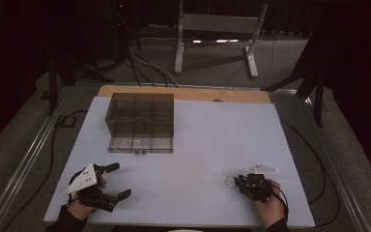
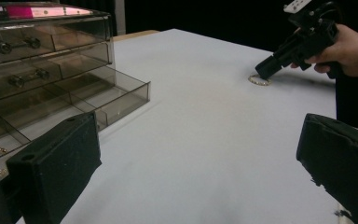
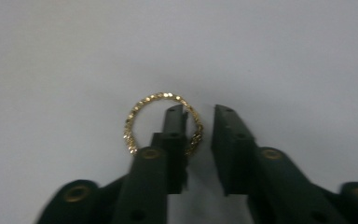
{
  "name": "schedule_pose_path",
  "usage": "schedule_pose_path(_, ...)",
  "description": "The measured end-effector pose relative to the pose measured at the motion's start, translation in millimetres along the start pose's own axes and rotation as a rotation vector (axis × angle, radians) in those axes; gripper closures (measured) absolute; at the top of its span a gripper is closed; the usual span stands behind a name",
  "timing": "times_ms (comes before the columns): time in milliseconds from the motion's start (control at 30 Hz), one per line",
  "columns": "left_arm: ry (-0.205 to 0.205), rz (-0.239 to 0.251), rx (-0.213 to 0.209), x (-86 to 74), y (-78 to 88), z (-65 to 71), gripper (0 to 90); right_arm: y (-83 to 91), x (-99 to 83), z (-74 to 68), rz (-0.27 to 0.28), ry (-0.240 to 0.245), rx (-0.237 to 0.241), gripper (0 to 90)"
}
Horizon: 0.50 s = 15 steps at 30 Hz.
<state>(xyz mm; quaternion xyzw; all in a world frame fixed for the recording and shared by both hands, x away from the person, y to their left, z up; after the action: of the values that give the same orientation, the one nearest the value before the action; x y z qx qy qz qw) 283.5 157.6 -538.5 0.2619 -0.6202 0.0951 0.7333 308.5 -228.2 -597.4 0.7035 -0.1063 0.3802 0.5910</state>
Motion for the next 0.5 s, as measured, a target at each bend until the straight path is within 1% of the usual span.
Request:
schedule_pose_path(67, 0.003, 0.004, 0.001, 0.5, 0.2, -0.2, 0.6, -0.3, 0.0, 2.0, -0.003, -0.003, -0.013, 85.2)
schedule_pose_path(133, 0.001, 0.001, 0.001, -0.1, 0.3, 0.0, 0.6, -0.7, 0.2, 2.7, -0.004, -0.016, -0.006, 85.9)
schedule_pose_path(200, 0.002, 0.001, 0.001, 0.2, 0.1, -0.4, 0.6, -0.4, 0.6, 2.8, -0.004, -0.007, -0.007, 86.4)
schedule_pose_path(267, 0.006, 0.005, 0.0, 0.5, 0.1, -0.5, 0.6, -0.4, 1.7, 0.9, -0.002, -0.015, 0.013, 86.5)
schedule_pose_path(500, 0.003, 0.002, 0.001, 0.0, 0.1, -0.3, 0.6, 2.0, 10.7, -5.3, 0.011, 0.001, 0.038, 86.6)
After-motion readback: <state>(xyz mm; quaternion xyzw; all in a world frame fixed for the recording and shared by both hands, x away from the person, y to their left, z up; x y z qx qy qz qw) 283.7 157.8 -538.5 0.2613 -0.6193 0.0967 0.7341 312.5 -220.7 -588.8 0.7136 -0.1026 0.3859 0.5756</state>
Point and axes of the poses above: each handheld gripper's, and its own axes: y roughly backward along the jaws, x roughly out of its top, z roughly to its right, the point moved 10 cm from there along -y, roughly forward along the jaws, and after that the axes turned 2 degrees about -x, right-handed, at the moved point
